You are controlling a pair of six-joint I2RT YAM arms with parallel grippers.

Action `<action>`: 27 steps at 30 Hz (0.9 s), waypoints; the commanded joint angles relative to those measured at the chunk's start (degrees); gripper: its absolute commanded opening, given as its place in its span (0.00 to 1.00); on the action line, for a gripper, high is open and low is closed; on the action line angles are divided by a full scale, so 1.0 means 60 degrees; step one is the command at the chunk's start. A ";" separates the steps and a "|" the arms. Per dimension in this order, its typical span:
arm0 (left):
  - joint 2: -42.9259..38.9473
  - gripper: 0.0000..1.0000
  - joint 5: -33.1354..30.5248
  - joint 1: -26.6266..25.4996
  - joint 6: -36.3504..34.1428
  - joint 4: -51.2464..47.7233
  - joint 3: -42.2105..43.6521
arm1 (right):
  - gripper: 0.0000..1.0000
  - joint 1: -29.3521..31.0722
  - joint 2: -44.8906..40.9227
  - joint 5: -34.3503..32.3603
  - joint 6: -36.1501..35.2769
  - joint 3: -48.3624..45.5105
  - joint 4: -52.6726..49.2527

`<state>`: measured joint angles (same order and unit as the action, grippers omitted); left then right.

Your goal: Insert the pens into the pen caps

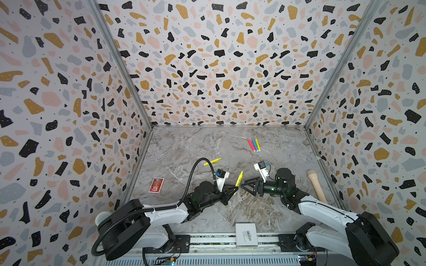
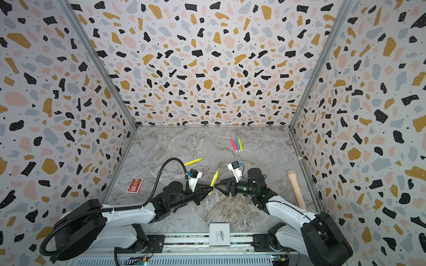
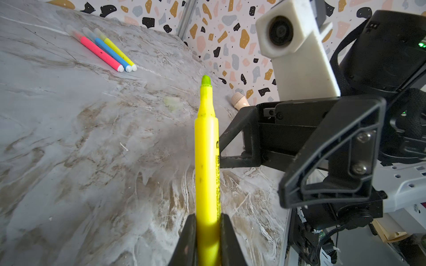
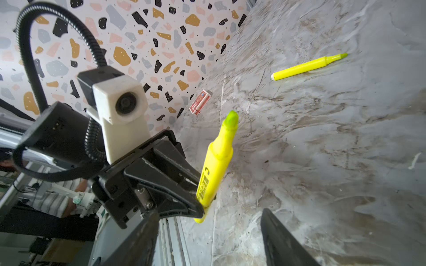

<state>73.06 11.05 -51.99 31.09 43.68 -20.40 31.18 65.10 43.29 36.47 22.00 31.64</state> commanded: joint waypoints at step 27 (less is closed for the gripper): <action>0.0128 0.39 -0.0099 -0.0359 -0.0110 -0.0099 -0.0614 | 0.06 0.0480 0.0853 0.0013 0.0528 0.0724 0.1409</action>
<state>73.32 10.63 -53.80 31.92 42.61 -21.76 33.78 71.48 43.03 40.64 24.82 39.81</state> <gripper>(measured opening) 0.388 0.167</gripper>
